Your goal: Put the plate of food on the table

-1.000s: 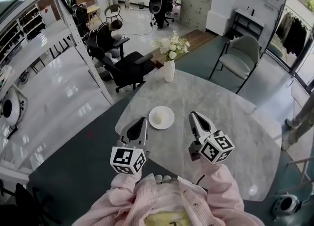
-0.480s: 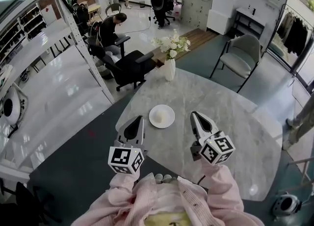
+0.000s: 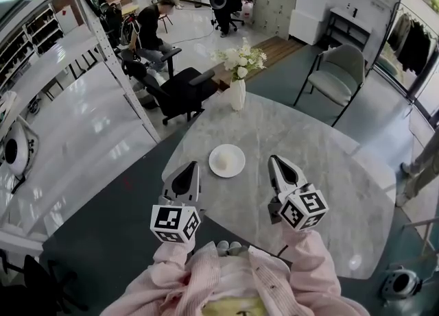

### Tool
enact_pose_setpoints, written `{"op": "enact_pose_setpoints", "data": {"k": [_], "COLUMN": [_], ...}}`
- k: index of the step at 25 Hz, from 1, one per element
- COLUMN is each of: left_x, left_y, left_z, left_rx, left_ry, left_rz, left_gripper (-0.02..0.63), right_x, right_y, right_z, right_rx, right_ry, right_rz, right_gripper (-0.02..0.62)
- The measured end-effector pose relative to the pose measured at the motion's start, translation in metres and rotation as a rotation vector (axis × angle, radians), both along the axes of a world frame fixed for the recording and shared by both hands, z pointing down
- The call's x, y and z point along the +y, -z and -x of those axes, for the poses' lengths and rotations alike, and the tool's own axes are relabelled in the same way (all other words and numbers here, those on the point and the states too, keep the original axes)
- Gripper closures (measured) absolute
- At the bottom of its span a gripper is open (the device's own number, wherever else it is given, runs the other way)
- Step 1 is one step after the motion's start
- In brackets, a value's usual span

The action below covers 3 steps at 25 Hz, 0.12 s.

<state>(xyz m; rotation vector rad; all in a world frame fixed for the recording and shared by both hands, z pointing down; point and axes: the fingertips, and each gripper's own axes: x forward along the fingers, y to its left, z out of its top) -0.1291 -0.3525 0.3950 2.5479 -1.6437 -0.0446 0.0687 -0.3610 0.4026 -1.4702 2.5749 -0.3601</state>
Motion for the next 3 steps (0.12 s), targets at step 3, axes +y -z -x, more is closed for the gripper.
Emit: {"op": "enact_pose_setpoints", "data": {"k": [3], "left_x": [-0.0034], "left_y": [-0.0030], "left_z": [0.0007], "left_rx": [-0.005], "left_ry": [-0.004], "left_rz": [0.003], "left_gripper": [0.614], "right_x": [-0.0029], "right_y": [-0.0027], "right_z": [-0.0018], "right_rx": [0.002], "right_ry": [-0.013], "right_rz": [-0.002], "right_gripper": [0.591]}}
